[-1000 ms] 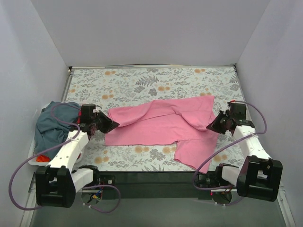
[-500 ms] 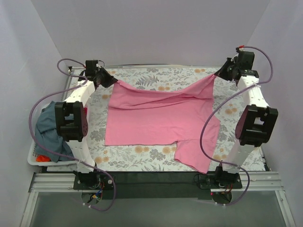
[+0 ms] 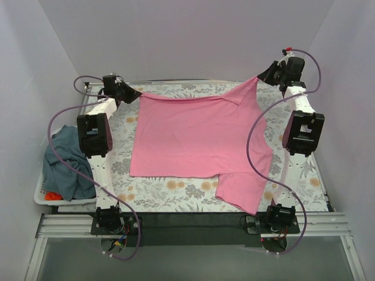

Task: Fold and stack the t-shirts
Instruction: Flatten the tshirt out

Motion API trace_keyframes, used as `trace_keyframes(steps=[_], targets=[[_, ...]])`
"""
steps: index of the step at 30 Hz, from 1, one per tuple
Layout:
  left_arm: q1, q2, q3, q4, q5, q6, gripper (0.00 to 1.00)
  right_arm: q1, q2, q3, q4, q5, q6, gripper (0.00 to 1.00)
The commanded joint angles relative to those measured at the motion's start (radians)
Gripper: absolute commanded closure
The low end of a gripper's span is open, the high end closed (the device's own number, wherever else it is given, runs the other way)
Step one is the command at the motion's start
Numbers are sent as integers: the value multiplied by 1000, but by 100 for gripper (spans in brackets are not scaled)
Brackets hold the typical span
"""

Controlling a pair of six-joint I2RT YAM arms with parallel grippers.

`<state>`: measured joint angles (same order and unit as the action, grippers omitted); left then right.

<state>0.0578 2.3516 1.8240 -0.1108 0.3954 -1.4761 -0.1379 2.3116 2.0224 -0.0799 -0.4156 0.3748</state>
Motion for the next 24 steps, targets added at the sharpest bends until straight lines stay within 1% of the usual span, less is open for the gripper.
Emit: trace_keyframes(steps=[1,4,9,12,16,24], targets=[[13,-25,0,149,52,-19,100,-6,23,75,213,-92,-2,99],[13,-28,-60,194,62,-23,100,1,48,87,258,-124,6,99],[19,-41,-107,227,77,-29,100,12,52,81,259,-141,4,99],[20,-49,-111,220,88,-30,100,14,20,26,256,-102,12,99],[23,-74,-118,178,106,-35,100,9,-43,-100,253,-77,27,99],[34,-181,-190,155,149,-70,100,-3,-197,-254,129,-23,33,99]])
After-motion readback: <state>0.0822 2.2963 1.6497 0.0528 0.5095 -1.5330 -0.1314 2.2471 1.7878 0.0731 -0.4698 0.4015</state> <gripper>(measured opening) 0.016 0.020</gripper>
